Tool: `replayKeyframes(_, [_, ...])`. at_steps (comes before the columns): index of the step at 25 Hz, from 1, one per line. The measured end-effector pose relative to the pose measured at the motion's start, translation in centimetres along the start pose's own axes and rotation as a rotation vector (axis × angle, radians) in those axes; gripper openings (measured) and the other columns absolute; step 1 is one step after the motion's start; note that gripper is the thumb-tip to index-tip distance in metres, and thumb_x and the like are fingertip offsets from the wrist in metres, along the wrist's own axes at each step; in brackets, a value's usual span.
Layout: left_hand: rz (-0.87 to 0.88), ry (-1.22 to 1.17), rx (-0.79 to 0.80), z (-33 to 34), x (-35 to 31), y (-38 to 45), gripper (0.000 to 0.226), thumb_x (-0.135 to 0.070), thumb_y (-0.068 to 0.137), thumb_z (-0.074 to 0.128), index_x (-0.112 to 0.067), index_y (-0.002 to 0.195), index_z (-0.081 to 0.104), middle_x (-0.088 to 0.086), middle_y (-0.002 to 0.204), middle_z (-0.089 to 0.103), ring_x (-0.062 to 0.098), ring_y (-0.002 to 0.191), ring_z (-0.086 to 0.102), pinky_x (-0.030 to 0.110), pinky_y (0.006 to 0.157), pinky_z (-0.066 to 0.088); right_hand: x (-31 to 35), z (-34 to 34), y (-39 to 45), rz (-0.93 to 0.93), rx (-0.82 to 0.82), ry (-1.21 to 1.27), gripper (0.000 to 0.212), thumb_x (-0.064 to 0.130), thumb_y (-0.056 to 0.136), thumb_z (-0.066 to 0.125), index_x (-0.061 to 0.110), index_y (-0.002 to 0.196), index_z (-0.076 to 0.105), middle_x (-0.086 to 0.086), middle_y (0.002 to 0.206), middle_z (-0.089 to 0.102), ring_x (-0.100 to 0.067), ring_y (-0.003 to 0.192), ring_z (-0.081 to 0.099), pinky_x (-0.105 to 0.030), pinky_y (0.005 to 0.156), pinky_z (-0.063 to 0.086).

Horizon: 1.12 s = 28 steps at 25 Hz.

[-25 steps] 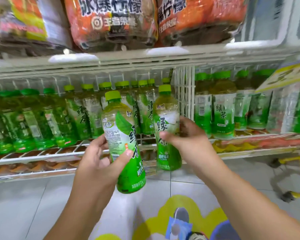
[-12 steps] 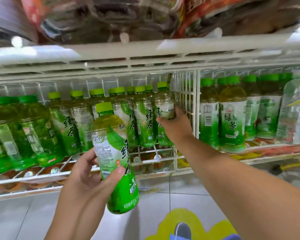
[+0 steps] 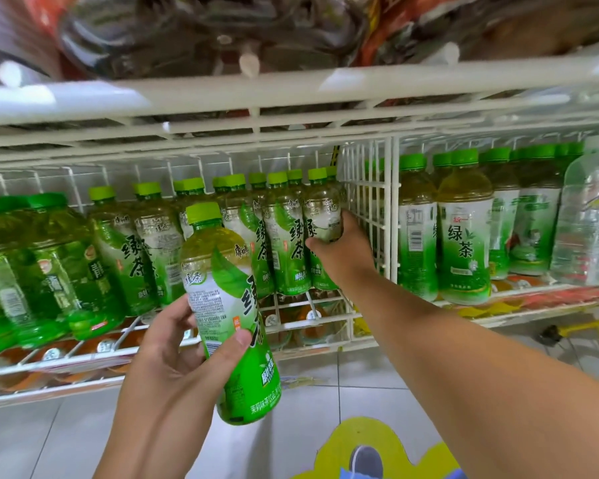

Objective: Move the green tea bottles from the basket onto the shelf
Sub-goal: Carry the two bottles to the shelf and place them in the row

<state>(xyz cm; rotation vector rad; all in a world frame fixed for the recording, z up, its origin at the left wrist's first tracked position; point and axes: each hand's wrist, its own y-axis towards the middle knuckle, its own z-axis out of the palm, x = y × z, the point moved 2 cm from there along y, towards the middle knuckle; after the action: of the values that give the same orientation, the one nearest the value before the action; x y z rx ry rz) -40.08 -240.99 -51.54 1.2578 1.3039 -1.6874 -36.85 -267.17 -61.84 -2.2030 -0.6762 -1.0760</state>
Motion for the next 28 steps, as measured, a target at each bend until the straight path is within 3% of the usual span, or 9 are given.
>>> replayKeyframes(4, [-0.007, 0.002, -0.022, 0.3, -0.1, 0.3, 0.050, -0.002, 0.080, 0.075, -0.024, 0.123, 0.063, -0.001, 0.118, 0.069, 0.009, 0.082, 0.075, 0.012, 0.063, 0.054, 1.4, -1.2, -2.0, 0.048, 0.076, -0.086, 0.090, 0.042, 0.081, 0.083, 0.022, 0.154, 0.033, -0.003, 0.144, 0.054, -0.027, 0.129, 0.056, -0.030, 0.098, 0.047])
replayKeyframes(6, [-0.005, 0.010, -0.047, 0.6, -0.3, 0.3, 0.047, -0.002, 0.081, 0.074, -0.023, 0.121, 0.064, -0.003, 0.115, 0.070, 0.005, 0.076, 0.074, 0.011, 0.061, 0.053, 3.3, -2.6, -4.9, 0.020, 0.098, -0.085, 0.089, 0.046, 0.086, 0.078, 0.021, 0.157, 0.030, -0.003, 0.151, 0.048, -0.024, 0.134, 0.051, -0.030, 0.103, 0.043])
replayKeyframes(10, [0.002, 0.000, -0.046, 1.3, -1.5, -0.2, 0.044, 0.003, 0.082, 0.073, -0.021, 0.118, 0.064, -0.001, 0.111, 0.069, 0.003, 0.072, 0.072, 0.011, 0.061, 0.052, 7.7, -4.0, -12.2, 0.034, 0.369, 0.230, 0.039, 0.050, 0.089, 0.071, 0.034, 0.124, 0.066, 0.014, 0.117, 0.071, -0.008, 0.106, 0.071, -0.033, 0.099, 0.055])
replayKeyframes(13, [0.034, 0.018, -0.040, 1.3, -1.7, -0.2, 0.050, 0.002, 0.081, 0.076, -0.020, 0.123, 0.062, 0.001, 0.110, 0.070, 0.003, 0.073, 0.070, 0.013, 0.065, 0.054, 9.3, -3.2, -15.8, 0.027, 0.528, 0.183, 0.074, 0.078, 0.060, 0.074, 0.044, 0.125, 0.064, 0.018, 0.118, 0.071, 0.001, 0.095, 0.069, -0.029, 0.094, 0.056])
replayKeyframes(16, [0.061, 0.184, -0.044, 1.1, -1.1, 0.2, 0.054, -0.013, 0.078, 0.084, -0.037, 0.120, 0.062, -0.011, 0.107, 0.073, 0.018, 0.080, 0.070, 0.023, 0.075, 0.059, 8.7, -1.8, -15.7, 0.010, 0.476, 0.120, 0.088, 0.074, 0.046, 0.072, 0.043, 0.128, 0.061, 0.016, 0.125, 0.067, -0.004, 0.110, 0.066, -0.033, 0.095, 0.057])
replayKeyframes(19, [0.072, 0.288, 0.024, 0.9, -0.6, 0.2, 0.058, -0.028, 0.078, 0.085, -0.038, 0.129, 0.057, -0.025, 0.116, 0.068, 0.003, 0.109, 0.066, 0.021, 0.090, 0.053, 8.2, -1.2, -14.7, 0.033, 0.388, 0.088, 0.080, 0.069, 0.044, 0.074, 0.039, 0.117, 0.067, 0.012, 0.113, 0.073, -0.008, 0.104, 0.069, -0.037, 0.090, 0.059])
replayKeyframes(22, [0.113, 0.765, 0.056, -0.3, -0.5, 0.0, 0.089, -0.066, 0.079, 0.065, -0.043, 0.155, 0.025, -0.033, 0.149, 0.027, -0.003, 0.144, 0.027, 0.025, 0.116, 0.024, 8.2, -1.5, -13.9, 0.027, 0.334, 0.096, 0.064, 0.054, 0.061, 0.085, 0.039, 0.121, 0.067, 0.017, 0.110, 0.073, -0.004, 0.100, 0.069, -0.028, 0.083, 0.058])
replayKeyframes(24, [0.244, 1.005, 0.032, -1.2, -0.3, 0.1, 0.089, -0.073, 0.082, 0.052, -0.040, 0.157, 0.018, -0.025, 0.159, 0.017, 0.002, 0.150, 0.009, 0.031, 0.120, 0.020, 8.1, -2.1, -13.0, 0.037, 0.283, 0.059, 0.063, 0.049, 0.071, 0.085, 0.038, 0.129, 0.062, 0.018, 0.117, 0.069, -0.006, 0.103, 0.066, -0.027, 0.084, 0.055])
replayKeyframes(28, [0.341, 1.195, -0.011, -2.5, 0.7, 1.0, 0.095, -0.081, 0.077, 0.039, -0.035, 0.158, 0.019, -0.003, 0.167, 0.012, 0.020, 0.154, 0.006, 0.052, 0.121, 0.024, 7.6, -3.2, -10.4, 0.010, 0.128, 0.086, 0.065, 0.046, 0.077, 0.084, 0.028, 0.134, 0.058, 0.010, 0.122, 0.069, -0.016, 0.108, 0.067, -0.038, 0.097, 0.056])
